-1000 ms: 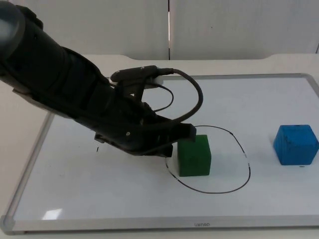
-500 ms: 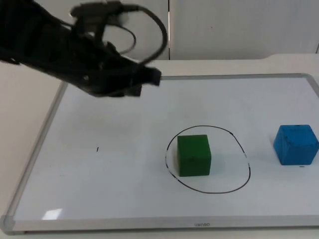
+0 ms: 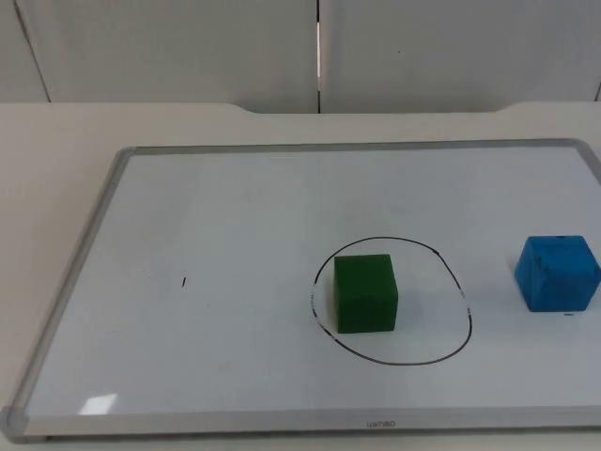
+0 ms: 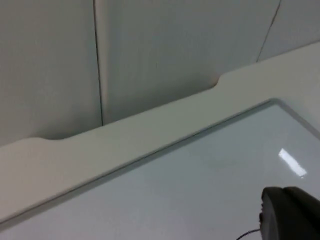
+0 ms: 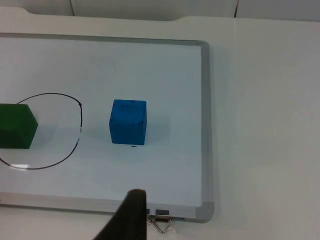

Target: Push the two cubes into the marked area.

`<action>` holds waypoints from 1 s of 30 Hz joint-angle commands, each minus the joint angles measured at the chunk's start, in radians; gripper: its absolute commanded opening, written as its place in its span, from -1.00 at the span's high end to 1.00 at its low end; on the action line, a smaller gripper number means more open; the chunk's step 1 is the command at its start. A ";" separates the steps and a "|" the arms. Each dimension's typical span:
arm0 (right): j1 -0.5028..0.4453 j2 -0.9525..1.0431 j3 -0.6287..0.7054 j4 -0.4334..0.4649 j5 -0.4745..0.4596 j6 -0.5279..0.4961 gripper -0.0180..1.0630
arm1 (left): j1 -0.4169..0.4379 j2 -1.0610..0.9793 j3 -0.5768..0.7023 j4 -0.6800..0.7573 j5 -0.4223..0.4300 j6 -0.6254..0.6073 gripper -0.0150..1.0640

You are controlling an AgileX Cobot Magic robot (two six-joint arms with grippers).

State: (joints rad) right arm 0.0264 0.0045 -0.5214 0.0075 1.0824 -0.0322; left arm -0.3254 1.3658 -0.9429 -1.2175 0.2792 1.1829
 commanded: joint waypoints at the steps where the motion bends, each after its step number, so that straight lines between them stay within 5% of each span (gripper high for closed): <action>1: -0.005 -0.005 0.006 -0.002 -0.003 -0.001 -0.98 | 0.003 -0.051 -0.004 0.050 0.028 -0.042 0.98; 13: -0.005 -0.005 0.006 -0.002 -0.003 -0.001 -0.98 | 0.003 -0.191 0.009 0.460 0.108 -0.383 0.98; 30: -0.005 -0.005 0.006 -0.002 -0.003 -0.001 -0.98 | 0.003 -0.479 0.181 0.484 0.118 -0.441 0.98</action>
State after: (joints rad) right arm 0.0264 0.0045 -0.5214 0.0075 1.0824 -0.0338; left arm -0.3254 0.9036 -0.7709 -0.7410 0.3896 0.7486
